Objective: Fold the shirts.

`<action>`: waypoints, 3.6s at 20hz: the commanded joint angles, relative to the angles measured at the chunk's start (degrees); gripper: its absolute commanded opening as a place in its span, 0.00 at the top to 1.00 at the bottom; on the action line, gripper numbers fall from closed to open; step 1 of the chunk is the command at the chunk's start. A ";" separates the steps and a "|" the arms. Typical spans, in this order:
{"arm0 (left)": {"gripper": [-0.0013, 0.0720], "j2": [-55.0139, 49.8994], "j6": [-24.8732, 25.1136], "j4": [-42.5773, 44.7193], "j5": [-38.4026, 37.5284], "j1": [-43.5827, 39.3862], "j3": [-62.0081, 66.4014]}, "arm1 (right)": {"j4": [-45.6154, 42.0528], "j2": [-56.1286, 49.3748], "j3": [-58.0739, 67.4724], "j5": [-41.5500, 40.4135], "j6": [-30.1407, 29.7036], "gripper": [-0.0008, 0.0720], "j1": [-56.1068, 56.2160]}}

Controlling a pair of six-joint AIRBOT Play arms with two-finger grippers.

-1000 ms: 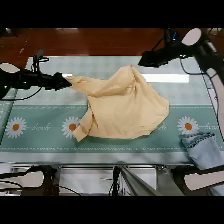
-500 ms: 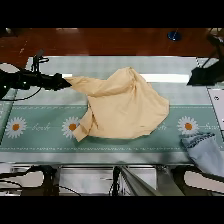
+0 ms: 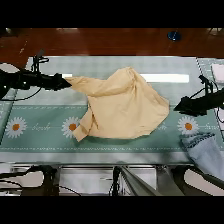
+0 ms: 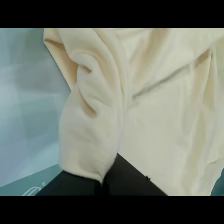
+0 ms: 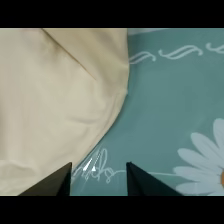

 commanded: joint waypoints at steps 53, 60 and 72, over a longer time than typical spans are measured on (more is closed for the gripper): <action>0.95 5.79 -1.03 7.91 -19.15 -1.18 -5.57 | -12.26 -8.31 24.65 10.88 -2.54 0.42 -5.95; 0.95 5.79 -0.85 7.91 -19.10 -1.16 -5.57 | 19.02 -8.31 0.07 -5.05 -9.03 0.26 -5.75; 0.95 5.79 -0.74 7.91 -19.10 -1.16 -5.57 | 18.69 -10.80 -5.46 -19.02 -2.78 0.28 14.03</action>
